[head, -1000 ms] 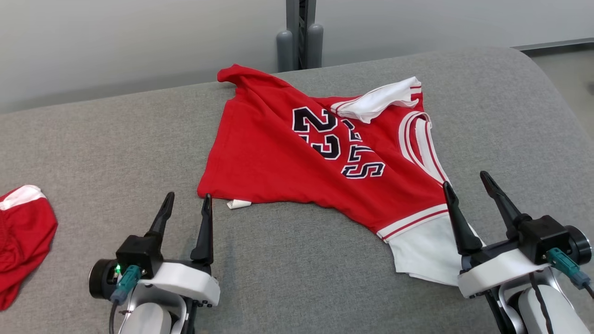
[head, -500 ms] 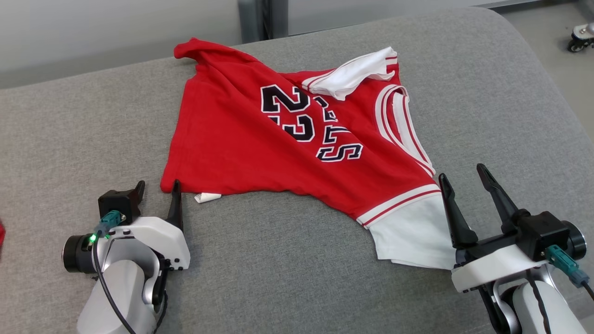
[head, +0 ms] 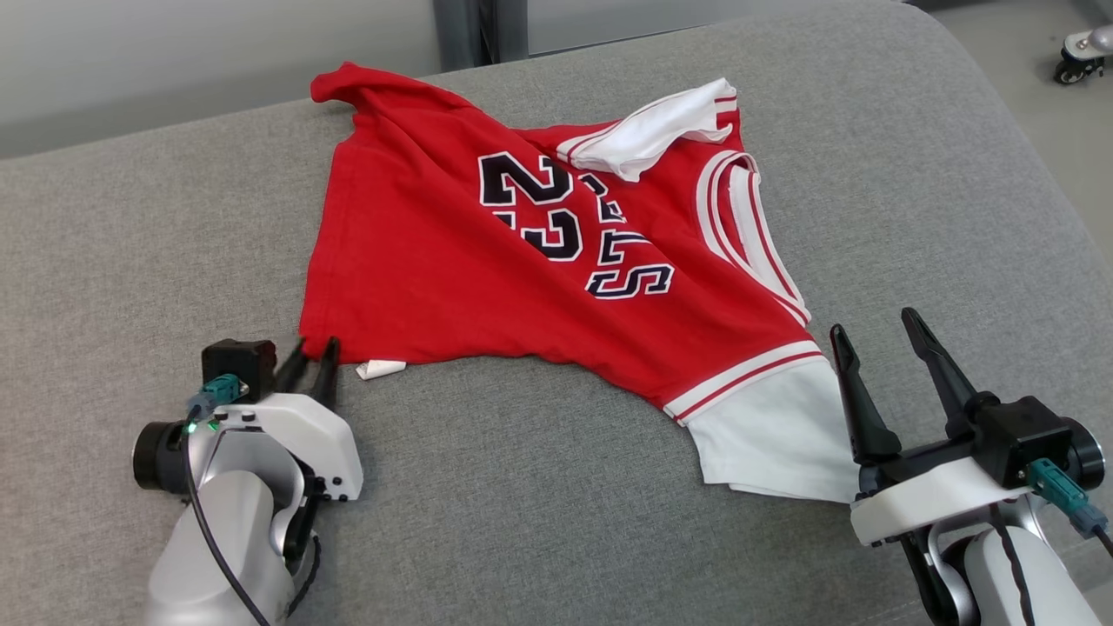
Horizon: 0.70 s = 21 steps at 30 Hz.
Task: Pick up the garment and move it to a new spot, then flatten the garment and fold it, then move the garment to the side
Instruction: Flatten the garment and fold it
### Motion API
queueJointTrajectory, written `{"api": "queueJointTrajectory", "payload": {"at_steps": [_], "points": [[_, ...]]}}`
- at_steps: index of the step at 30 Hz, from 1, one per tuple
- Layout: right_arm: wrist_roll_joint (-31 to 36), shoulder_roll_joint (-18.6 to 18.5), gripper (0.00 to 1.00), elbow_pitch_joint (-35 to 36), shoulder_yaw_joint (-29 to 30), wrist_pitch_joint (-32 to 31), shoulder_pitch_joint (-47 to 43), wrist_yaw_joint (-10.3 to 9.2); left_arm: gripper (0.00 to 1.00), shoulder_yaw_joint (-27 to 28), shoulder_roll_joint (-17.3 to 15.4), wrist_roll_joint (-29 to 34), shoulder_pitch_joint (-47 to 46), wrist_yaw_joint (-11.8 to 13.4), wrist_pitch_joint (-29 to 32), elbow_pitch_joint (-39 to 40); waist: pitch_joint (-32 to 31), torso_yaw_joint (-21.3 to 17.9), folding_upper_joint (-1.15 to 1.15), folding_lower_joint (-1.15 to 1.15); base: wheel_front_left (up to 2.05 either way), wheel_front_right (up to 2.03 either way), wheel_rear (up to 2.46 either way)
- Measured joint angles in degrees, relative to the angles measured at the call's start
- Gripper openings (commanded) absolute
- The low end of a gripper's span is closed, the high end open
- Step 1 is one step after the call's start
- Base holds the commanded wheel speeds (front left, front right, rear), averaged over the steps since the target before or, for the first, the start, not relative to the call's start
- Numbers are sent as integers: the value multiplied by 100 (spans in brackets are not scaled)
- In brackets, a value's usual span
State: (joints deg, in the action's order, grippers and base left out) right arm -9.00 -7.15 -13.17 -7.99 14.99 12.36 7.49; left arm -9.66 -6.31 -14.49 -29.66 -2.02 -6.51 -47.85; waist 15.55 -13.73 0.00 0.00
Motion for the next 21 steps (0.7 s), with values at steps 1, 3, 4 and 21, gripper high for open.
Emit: {"api": "queueJointTrajectory", "payload": {"at_steps": [1, 3, 4, 21], "points": [[2, 5, 100, -9, 1, 0, -1, 0, 0, -20, 8, -16, -1, -25, 0, -24, -8, 5, 0, 0, 0, 0, 0], [21, 12, 100, -25, 2, 0, -1, 0, 0, -41, 49, -43, -1, -52, -41, -38, -27, 13, 0, 0, 0, 0, 0], [51, 12, 100, -34, 7, 0, -3, 0, 0, -42, 53, -55, 1, -52, -96, -32, -38, 14, 0, 0, 0, 0, 0], [-1033, -13, 100, -413, 140, 15, -1060, 0, 0, 179, -43, -331, 495, 105, -588, 832, -166, -276, 0, 0, 0, 0, 0]]}}
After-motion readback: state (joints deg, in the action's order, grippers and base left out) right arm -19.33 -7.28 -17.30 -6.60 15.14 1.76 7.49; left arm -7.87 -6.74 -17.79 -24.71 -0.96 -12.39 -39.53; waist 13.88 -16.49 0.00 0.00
